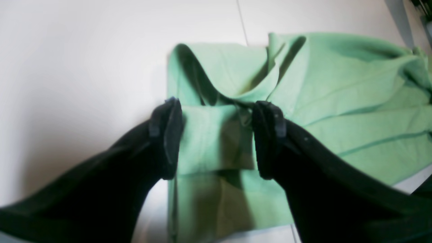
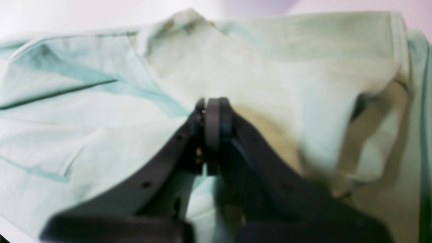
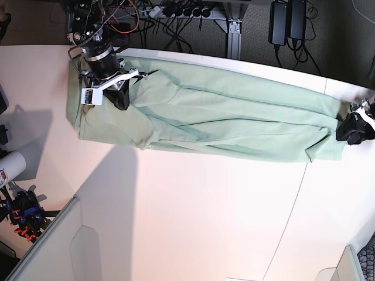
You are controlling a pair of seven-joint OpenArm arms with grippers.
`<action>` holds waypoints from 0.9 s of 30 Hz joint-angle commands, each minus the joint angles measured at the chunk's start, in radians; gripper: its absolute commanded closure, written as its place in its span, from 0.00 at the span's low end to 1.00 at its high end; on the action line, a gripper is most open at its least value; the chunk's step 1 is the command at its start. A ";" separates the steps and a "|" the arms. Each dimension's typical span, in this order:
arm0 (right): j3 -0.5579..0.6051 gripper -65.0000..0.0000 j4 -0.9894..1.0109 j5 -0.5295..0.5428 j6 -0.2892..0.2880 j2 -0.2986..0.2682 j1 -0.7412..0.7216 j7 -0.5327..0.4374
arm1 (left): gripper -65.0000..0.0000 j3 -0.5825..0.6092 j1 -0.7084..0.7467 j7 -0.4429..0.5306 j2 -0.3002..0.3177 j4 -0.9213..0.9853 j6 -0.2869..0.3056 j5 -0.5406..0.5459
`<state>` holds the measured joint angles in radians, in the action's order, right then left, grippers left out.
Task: Fold the T-shirt properly
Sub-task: 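Hold the strip end with the right gripper while the left gripper tugs its end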
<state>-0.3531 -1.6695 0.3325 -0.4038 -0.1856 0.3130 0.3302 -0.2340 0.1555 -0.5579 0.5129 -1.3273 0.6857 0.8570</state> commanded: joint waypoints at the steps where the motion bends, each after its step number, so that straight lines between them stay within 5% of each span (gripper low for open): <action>1: -0.004 1.00 -0.017 0.013 -0.004 -0.011 -0.005 -0.026 | 0.44 0.009 -0.008 0.014 0.016 -0.013 0.012 0.012; 14: -0.004 1.00 -0.017 0.016 -0.004 -0.011 -0.005 -0.026 | 0.45 0.135 -0.009 0.038 0.013 -0.013 0.012 -0.062; 20: -0.004 1.00 -0.017 0.016 -0.004 -0.011 -0.005 -0.027 | 0.96 0.144 -0.008 0.096 0.008 -0.013 0.012 -0.078; 27: -0.023 1.00 -0.027 0.071 -0.004 -0.011 -0.005 -0.027 | 1.00 0.142 -0.030 0.200 0.009 -0.013 0.012 -0.180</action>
<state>-0.3676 -1.6726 0.3878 -0.4038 -0.1852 0.3130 0.3305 -0.0841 0.1455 -0.3767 0.5064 -1.3293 0.6891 0.6685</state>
